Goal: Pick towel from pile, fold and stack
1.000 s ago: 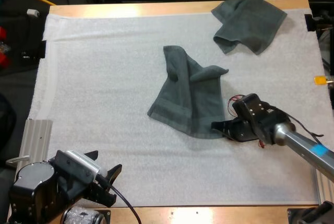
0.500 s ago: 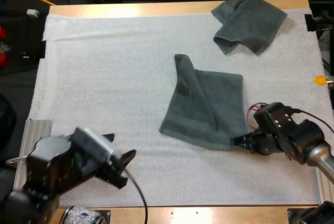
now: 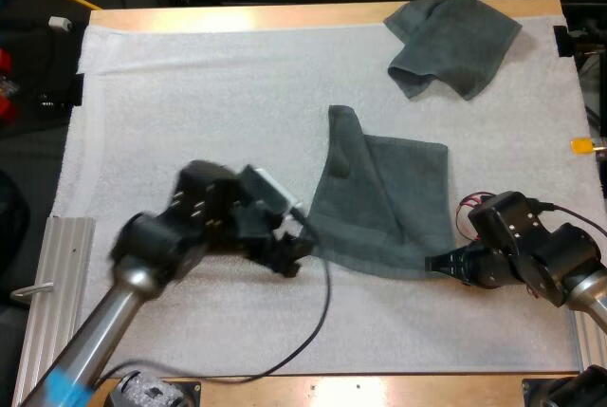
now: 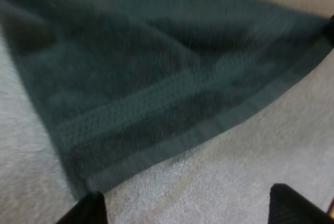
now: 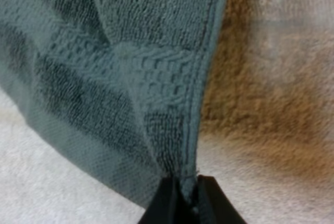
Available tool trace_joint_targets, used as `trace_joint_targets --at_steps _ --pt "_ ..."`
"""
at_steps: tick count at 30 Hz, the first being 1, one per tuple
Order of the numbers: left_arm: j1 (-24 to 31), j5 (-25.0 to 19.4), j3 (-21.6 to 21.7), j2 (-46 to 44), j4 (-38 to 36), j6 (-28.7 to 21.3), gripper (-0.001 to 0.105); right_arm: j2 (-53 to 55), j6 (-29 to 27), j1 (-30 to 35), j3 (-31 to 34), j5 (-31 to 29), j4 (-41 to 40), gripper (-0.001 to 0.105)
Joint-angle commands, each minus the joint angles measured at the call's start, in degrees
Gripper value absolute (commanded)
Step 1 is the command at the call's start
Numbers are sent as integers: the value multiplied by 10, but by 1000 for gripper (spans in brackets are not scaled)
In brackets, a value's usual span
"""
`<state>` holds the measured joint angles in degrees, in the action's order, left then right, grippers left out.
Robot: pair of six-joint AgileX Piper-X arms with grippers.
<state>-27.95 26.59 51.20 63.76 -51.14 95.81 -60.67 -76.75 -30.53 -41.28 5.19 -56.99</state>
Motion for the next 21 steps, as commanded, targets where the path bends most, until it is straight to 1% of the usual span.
trace_joint_targets --at_steps 1,4,5,6,8,9,14,21 --pt "-8 -2 0 19 12 4 62 4 -7 -1 3 -6 -7 0" --pt "-21 -22 0 88 30 4 62 4 -7 -1 3 -15 -7 0" --pt "-24 -39 0 132 38 4 62 4 -7 -1 3 -15 -7 0" --pt "-24 -52 0 147 42 6 61 4 -7 -1 3 -15 -7 0" --pt "-24 -109 0 197 55 12 61 4 -6 -1 3 -15 -7 0" --pt "-24 -123 0 221 72 12 61 4 -4 -1 3 -15 -7 0" --pt "-24 -123 0 257 105 12 61 4 3 -1 3 -15 -7 0" --pt "-24 -123 0 290 119 12 61 4 6 -1 3 -15 -7 0"
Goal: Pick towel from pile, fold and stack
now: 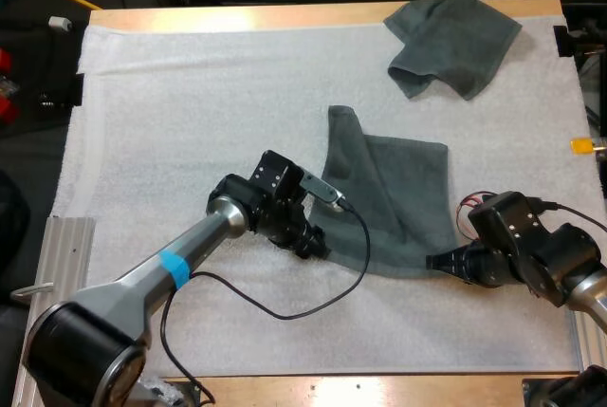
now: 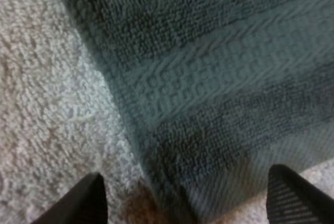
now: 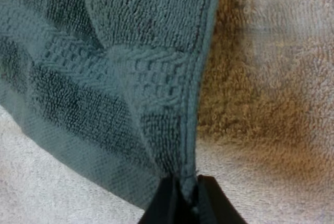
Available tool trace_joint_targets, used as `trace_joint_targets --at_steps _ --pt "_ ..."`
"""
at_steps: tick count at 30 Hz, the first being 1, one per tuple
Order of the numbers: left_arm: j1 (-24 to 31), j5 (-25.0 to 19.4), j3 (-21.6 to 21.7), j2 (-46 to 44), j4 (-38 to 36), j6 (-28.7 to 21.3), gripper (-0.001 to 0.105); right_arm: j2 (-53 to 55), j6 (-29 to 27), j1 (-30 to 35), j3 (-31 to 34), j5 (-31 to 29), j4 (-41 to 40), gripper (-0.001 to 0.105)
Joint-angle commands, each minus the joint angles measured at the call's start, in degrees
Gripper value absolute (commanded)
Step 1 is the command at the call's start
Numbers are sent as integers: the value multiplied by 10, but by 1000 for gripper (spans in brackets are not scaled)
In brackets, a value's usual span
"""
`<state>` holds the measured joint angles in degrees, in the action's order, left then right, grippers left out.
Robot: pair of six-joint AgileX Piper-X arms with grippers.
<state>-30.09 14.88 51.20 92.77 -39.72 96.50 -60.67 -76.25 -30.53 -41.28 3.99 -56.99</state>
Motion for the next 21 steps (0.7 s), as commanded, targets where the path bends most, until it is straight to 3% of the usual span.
trace_joint_targets --at_steps 1,4,15,21 --pt "-2 -1 0 2 5 5 61 4 1 -1 3 -3 -7 0" --pt "-2 8 0 12 5 5 58 4 1 -1 3 -3 -7 0" --pt "-2 39 0 41 3 14 27 4 1 -1 3 -3 -3 0" --pt "-2 39 1 46 -14 20 1 4 1 -1 3 -3 -2 0"
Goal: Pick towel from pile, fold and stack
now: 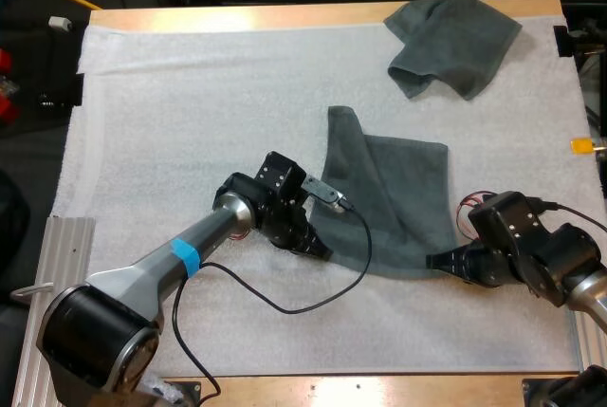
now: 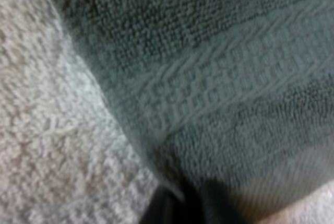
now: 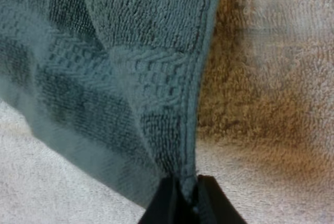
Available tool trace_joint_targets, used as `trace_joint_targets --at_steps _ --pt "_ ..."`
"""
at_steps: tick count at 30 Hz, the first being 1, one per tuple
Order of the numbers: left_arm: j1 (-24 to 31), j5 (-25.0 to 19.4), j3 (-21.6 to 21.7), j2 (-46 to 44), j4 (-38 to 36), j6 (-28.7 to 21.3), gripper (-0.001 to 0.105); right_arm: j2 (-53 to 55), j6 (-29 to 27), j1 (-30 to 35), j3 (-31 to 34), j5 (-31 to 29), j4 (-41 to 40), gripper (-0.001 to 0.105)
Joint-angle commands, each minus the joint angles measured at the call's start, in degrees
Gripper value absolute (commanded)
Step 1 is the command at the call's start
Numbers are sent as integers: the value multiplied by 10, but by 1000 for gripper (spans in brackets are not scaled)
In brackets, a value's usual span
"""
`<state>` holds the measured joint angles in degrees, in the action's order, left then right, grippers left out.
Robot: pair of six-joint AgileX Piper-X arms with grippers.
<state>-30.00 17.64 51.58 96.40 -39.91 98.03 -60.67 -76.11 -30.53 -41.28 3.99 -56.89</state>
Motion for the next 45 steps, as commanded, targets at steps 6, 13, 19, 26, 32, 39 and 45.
trace_joint_targets --at_steps 6,13,19,26,32,39,45 --pt "-3 11 -3 -32 -47 6 0 4 -8 -1 3 -3 43 0" --pt "-3 11 -3 -170 -121 -2 0 4 14 -3 3 -1 89 0" --pt "-3 26 -3 -276 -221 -2 0 33 17 -55 3 0 31 0" --pt "-3 40 -4 -365 -286 -2 0 94 127 -146 3 -29 -17 0" --pt "12 54 -6 -331 -221 6 0 81 198 -155 12 -80 63 0" --pt "98 145 -6 -230 -157 47 0 -1 249 -90 21 -49 154 0" --pt "160 216 -6 -152 -113 76 0 -65 254 -23 21 -4 228 0"
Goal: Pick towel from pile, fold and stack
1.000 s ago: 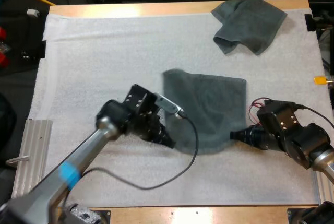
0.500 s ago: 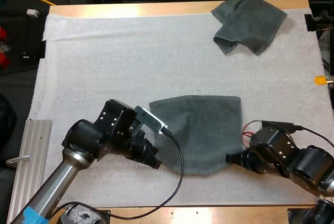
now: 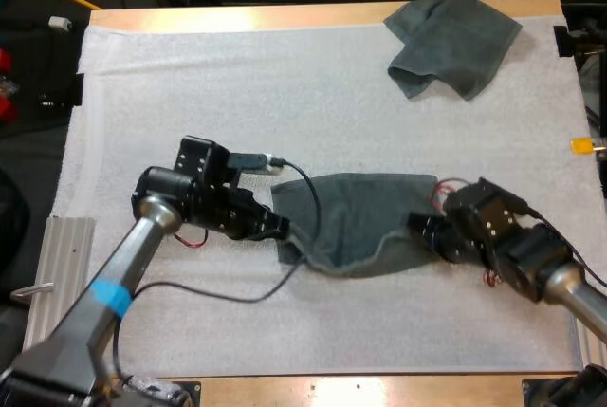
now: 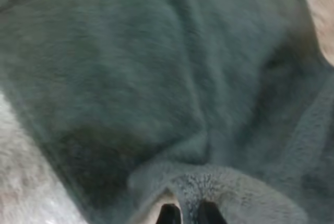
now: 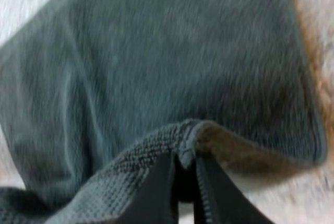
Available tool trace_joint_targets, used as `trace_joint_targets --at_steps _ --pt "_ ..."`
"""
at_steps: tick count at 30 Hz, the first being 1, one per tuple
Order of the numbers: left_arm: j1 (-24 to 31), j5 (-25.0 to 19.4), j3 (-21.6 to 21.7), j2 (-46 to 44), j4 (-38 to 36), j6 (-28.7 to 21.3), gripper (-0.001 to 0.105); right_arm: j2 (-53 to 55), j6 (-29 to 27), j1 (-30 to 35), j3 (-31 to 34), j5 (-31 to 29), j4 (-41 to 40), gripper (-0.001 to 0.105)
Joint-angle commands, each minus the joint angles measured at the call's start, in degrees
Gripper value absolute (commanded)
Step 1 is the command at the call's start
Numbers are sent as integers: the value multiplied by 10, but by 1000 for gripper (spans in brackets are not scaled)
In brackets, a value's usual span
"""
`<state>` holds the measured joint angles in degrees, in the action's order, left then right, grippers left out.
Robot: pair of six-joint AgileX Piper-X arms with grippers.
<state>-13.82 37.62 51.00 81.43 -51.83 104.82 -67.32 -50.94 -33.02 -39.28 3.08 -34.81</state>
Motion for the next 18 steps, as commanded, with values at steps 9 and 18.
trace_joint_targets --at_steps 9,18 --pt "12 21 0 63 70 8 0 -40 1 49 1 2 75 0" --pt "13 -68 0 62 109 -7 0 -49 0 54 1 -61 93 0"
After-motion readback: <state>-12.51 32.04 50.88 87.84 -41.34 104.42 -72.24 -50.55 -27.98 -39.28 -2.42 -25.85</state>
